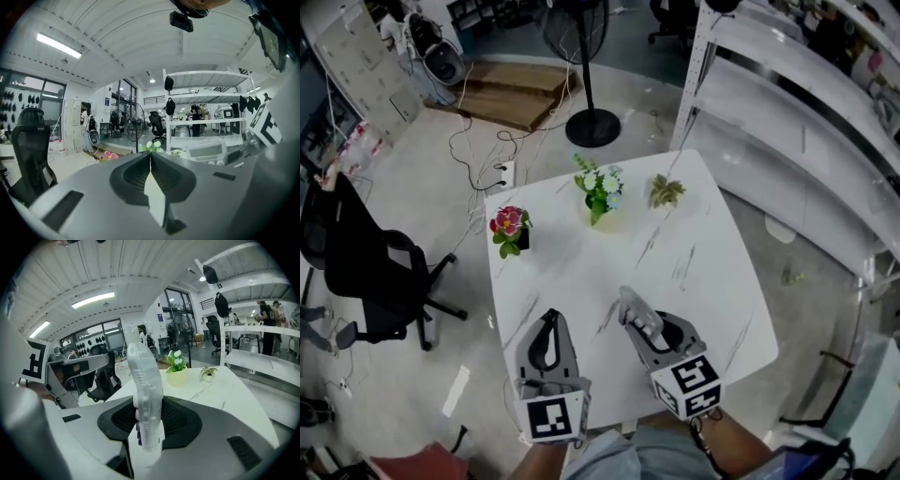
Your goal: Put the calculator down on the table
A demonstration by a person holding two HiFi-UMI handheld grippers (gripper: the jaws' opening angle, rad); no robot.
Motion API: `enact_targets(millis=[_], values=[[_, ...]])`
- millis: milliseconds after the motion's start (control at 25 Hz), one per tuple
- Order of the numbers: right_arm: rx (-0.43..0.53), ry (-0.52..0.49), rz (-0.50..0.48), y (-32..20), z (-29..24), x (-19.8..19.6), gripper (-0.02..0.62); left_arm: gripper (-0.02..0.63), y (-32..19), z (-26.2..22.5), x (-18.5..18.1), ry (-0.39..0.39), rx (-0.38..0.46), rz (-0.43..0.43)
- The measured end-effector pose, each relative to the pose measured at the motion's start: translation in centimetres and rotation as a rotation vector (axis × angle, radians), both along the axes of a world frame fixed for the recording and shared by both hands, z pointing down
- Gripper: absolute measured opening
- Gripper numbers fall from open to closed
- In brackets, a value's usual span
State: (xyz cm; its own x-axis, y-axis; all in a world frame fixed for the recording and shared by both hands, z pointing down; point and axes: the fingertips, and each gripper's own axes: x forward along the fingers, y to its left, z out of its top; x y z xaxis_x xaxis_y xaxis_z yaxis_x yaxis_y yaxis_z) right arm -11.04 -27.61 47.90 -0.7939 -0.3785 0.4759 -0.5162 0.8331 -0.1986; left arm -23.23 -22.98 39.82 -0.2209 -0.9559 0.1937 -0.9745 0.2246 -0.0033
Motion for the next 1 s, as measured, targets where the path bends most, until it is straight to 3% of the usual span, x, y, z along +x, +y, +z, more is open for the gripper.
enact_targets(millis=[520,1000], values=[[-0.196,0.085,-0.04,0.4,7.9,-0.3,0.144,0.009,-1.4,5.6,-0.8,0.059,-0.109,-0.024],[-0.313,0.086,-0.035,-1.4,9.1,-0.8,0.155,0.009,-3.2,7.5,-0.9,0.081,-0.139,-0.014]])
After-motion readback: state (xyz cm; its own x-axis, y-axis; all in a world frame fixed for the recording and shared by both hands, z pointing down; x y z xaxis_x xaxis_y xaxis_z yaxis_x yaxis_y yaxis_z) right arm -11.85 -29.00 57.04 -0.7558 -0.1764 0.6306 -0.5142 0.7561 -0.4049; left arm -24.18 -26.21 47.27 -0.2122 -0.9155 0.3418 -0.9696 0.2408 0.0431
